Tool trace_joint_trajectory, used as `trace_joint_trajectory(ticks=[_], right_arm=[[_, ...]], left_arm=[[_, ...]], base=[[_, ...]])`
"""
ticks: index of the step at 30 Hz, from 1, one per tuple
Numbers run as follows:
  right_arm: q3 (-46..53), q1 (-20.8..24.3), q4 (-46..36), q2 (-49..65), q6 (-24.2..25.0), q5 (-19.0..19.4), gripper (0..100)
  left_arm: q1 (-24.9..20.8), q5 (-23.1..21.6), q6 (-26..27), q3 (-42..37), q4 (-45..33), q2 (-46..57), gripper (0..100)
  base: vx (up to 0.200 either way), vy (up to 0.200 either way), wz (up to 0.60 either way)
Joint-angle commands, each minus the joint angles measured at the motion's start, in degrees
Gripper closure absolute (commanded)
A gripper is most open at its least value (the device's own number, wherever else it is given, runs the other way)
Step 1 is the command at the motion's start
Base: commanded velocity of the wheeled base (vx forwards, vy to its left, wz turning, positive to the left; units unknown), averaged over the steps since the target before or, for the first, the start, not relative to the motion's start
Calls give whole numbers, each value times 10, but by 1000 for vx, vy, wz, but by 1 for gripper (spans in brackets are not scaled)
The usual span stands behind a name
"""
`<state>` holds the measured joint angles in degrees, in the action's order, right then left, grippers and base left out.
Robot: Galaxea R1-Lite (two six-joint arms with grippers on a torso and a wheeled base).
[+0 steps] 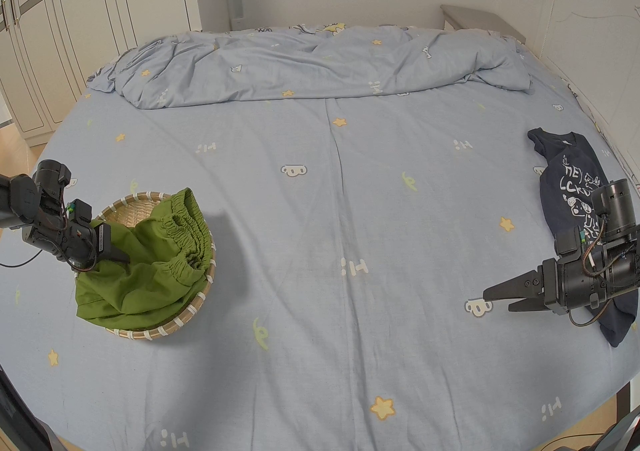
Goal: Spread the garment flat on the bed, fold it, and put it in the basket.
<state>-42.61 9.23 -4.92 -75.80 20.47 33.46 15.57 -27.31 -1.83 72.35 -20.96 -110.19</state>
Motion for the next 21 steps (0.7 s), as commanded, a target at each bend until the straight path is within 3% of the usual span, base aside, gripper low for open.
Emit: trace_joint_trajectory(ticks=[1, 15, 21], right_arm=[[0, -1, 1, -1, -3, 0, 0], [0, -4, 2, 2, -6, -1, 0], [0, -4, -3, 83, -10, -2, 0]], left_arm=[[-6, 0, -4, -3, -1, 22, 0], [-17, -2, -2, -60, -1, 214, 0], [-41, -4, -1, -99, -1, 333, 0]], base=[[0, 0, 0], [0, 0, 0], [0, 0, 0]])
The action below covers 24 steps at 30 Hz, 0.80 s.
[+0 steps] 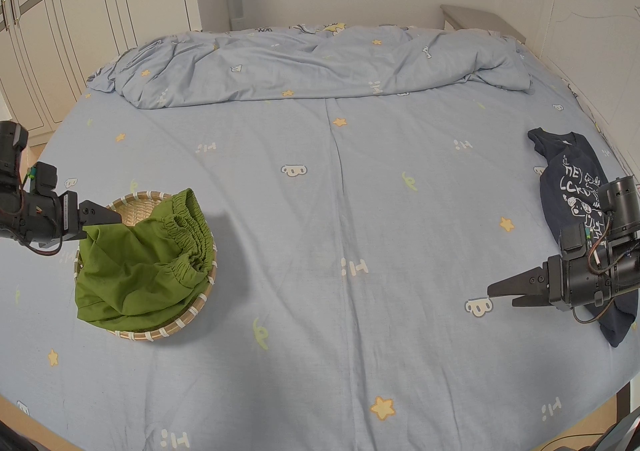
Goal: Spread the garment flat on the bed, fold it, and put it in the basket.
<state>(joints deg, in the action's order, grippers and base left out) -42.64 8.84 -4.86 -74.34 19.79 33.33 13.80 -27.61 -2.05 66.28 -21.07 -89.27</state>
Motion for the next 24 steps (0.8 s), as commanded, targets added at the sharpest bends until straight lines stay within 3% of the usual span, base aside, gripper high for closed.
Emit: trace_joint_trajectory(ticks=[1, 3, 7, 8, 11, 14, 16, 21, 24], right_arm=[[2, 0, -5, 100, -4, -1, 0], [20, 2, -5, 155, -15, -3, 0], [76, -3, -4, 235, -84, -3, 0], [120, -18, -1, 286, -134, -5, 0], [157, -70, -1, 371, -165, -6, 0], [176, -105, -2, 431, -164, -5, 0], [194, -125, -6, 515, -150, -2, 0], [215, -96, -43, 608, -113, -2, 0], [220, -52, -96, 650, -96, -5, 0]], left_arm=[[-39, -1, 2, -57, 1, 162, 0], [-70, -1, 4, -96, 1, 228, 0], [-139, 2, 1, -150, -1, 322, 0], [-174, 7, 1, -186, -1, 374, 0], [-187, 20, 0, -232, -4, 446, 0], [-185, 42, -7, -261, -6, 498, 0], [-185, 91, -32, -297, -7, 577, 0], [-185, 127, -50, -343, -40, 695, 0], [-171, 135, -63, -374, -77, 771, 0]], base=[[0, 0, 0], [0, 0, 0], [0, 0, 0], [0, 0, 0], [0, 0, 0], [0, 0, 0], [0, 0, 0], [0, 0, 0], [0, 0, 0]])
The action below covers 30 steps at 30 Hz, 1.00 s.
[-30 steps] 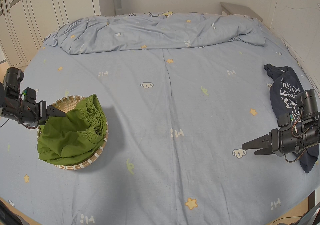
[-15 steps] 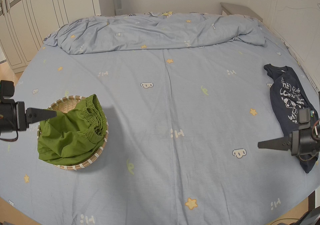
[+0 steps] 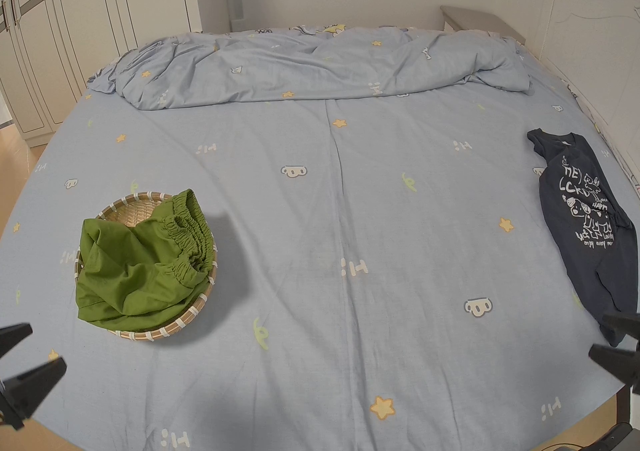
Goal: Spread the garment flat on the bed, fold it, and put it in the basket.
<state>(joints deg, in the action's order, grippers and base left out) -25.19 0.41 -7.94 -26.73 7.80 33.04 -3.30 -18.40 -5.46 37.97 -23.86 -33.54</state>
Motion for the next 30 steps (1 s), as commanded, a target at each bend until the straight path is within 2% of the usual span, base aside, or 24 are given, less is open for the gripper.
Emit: trace_joint_trajectory(ticks=[1, 2, 5, 8, 11, 13, 14, 16, 17, 18, 19, 20, 21, 22, 23, 24, 25, 26, 27, 28, 29, 30], right_arm=[[46, 42, -77, 186, 28, -3, 0], [46, 42, -77, 186, 28, -3, 0], [48, 56, -99, 208, 30, -5, 0], [56, 50, -99, 208, 30, -10, 0], [73, 47, -98, 208, 23, -30, 0], [75, 45, -98, 209, 22, -31, 0], [85, 30, -98, 210, 21, -32, 0], [88, 20, -98, 211, 21, -32, 0], [91, -28, -98, 215, 21, -32, 0], [92, -31, -98, 215, 21, -33, 0], [98, -45, -96, 213, 12, -58, 0], [101, -43, -96, 213, 6, -92, 0], [104, -41, -96, 213, 3, -121, 0], [113, -38, -94, 214, -5, -166, 0], [114, -37, -94, 214, -6, -171, 0], [131, -20, -84, 223, -25, -224, 0], [140, -13, -81, 234, -33, -240, 0], [140, -13, -81, 234, -33, -240, 0], [184, -5, -55, 267, -66, -299, 0], [187, -4, -44, 267, -67, -310, 0], [196, -5, -7, 267, -66, -337, 0], [196, -5, -7, 267, -66, -337, 0]], left_arm=[[11, 42, -32, -102, -51, 231, 0], [11, 42, -32, -102, -51, 231, 0], [49, 42, -38, -146, -51, 281, 0], [45, 45, -32, -164, -51, 307, 0], [36, 49, 21, -195, -39, 334, 0], [36, 51, 29, -203, -33, 335, 0], [36, 71, 29, -244, 29, 335, 0], [36, 83, 24, -259, 58, 335, 0], [36, 134, 18, -315, 160, 335, 0], [36, 137, 19, -318, 167, 335, 0], [35, 178, 37, -380, 269, 335, 0], [36, 193, 45, -380, 288, 335, 0], [36, 199, 48, -380, 278, 335, 0], [36, 199, 49, -380, 253, 335, 0], [36, 198, 49, -380, 249, 335, 0], [36, 196, 50, -380, 236, 335, 0], [36, 195, 51, -380, 237, 335, 0], [36, 195, 51, -380, 237, 335, 0], [36, 194, 51, -380, 238, 335, 0], [36, 194, 51, -380, 238, 335, 0], [36, 194, 51, -380, 238, 335, 0], [36, 194, 51, -380, 238, 335, 0]], base=[[0, 0, 0], [0, 0, 0], [0, 0, 0], [0, 0, 0], [0, 0, 0], [0, 0, 0], [0, 0, 0], [0, 0, 0], [0, 0, 0], [0, 0, 0], [0, 0, 0], [0, 0, 0], [0, 0, 0], [0, 0, 0], [0, 0, 0], [0, 0, 0], [0, 0, 0], [0, 0, 0], [0, 0, 0], [0, 0, 0], [0, 0, 0], [0, 0, 0]])
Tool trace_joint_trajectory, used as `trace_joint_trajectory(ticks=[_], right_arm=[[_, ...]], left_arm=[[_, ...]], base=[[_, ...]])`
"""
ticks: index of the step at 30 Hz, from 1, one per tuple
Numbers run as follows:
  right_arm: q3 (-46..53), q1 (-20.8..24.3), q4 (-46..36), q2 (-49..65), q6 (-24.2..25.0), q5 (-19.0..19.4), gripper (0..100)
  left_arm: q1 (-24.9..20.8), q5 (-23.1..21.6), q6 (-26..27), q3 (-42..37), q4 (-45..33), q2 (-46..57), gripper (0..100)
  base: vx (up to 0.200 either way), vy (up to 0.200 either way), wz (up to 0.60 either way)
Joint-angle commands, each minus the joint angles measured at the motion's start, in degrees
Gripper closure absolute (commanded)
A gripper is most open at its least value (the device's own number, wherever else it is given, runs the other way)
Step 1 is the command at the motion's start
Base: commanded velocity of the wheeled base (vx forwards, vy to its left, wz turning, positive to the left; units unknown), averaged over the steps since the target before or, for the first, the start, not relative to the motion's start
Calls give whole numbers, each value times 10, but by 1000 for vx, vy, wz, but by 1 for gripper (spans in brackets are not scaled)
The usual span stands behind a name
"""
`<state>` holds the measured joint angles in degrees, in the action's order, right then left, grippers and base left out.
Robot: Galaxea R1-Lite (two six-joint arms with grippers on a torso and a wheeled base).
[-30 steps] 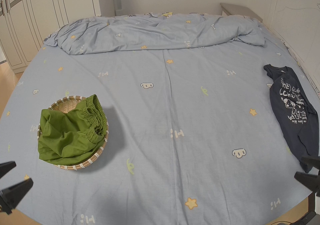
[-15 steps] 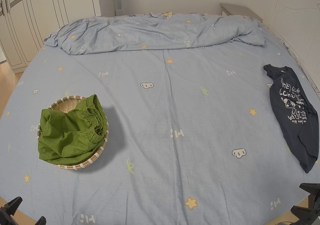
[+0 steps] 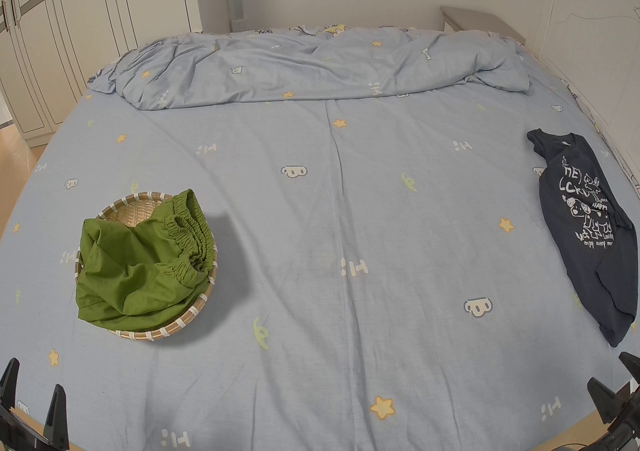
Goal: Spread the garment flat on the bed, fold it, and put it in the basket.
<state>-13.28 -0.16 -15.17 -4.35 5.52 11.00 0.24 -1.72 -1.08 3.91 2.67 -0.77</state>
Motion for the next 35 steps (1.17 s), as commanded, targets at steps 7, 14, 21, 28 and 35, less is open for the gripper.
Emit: trace_joint_trajectory(ticks=[7, 14, 21, 28, 35], right_arm=[[128, 1, 165, 44, 2, -212, 0], [128, 1, 160, 44, -68, -125, 0], [132, -5, 149, 29, -54, -106, 0], [133, 0, 151, 37, -53, -107, 0], [133, -1, 150, 37, -53, -106, 0]], left_arm=[[0, 27, 7, -39, -28, 8, 0], [0, 27, 7, -39, -28, 8, 0], [0, 27, 7, -39, -28, 8, 0], [0, 27, 7, -39, -28, 8, 0], [0, 27, 6, -39, -28, 8, 0]], base=[[0, 0, 0], [0, 0, 0], [0, 0, 0], [0, 0, 0], [0, 0, 0]])
